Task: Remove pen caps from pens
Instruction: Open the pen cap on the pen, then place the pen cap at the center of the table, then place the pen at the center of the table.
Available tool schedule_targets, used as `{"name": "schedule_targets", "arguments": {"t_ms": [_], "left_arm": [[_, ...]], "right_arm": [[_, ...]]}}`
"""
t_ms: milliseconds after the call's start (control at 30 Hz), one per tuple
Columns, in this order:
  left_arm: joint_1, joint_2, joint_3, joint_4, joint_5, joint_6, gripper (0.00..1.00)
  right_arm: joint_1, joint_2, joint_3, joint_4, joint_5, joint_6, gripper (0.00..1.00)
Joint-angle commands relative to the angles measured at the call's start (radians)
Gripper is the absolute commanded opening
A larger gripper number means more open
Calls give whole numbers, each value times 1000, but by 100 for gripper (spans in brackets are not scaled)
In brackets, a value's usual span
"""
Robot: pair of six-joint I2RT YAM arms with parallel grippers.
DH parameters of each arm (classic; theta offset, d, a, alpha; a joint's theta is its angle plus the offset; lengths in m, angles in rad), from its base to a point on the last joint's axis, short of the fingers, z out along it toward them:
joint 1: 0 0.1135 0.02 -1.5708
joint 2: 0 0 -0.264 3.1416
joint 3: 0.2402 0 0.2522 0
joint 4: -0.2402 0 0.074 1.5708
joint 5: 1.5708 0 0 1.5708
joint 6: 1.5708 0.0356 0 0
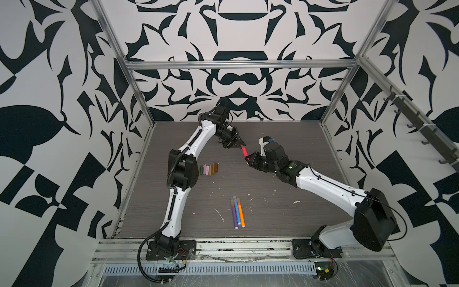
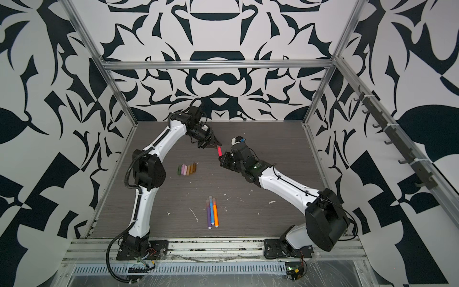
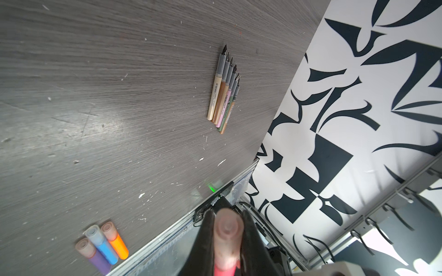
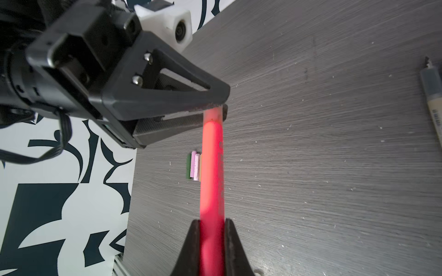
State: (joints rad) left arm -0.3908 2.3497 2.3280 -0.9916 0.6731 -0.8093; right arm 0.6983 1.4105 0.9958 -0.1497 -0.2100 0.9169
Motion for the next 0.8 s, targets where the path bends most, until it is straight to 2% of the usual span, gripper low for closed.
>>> {"name": "schedule_targets", "arguments": {"t_ms": [0,167,300,400,567,767], "left_arm": [[176,61,75,301,-215,-59,0],[193,79,122,248,-251,-38,0],[196,16,37,248,-227,-5,0],[196,-89,-101,249,-222,44,0],[193,-306,-418,237,-199,130,0],[183,-575,-779,191,-275,254,0]], "right_arm": [[89,-35,-52,-250,-273,11,0],[93,-63,-71,-252,-262,22,0],[89,-85,-68,-279,-233,9,0],[86,-87,-45,-334,-187,-23,0],[84,-75,6,-432,-64,-97,0],[75,-68,40,-471,76,-154,0]]}}
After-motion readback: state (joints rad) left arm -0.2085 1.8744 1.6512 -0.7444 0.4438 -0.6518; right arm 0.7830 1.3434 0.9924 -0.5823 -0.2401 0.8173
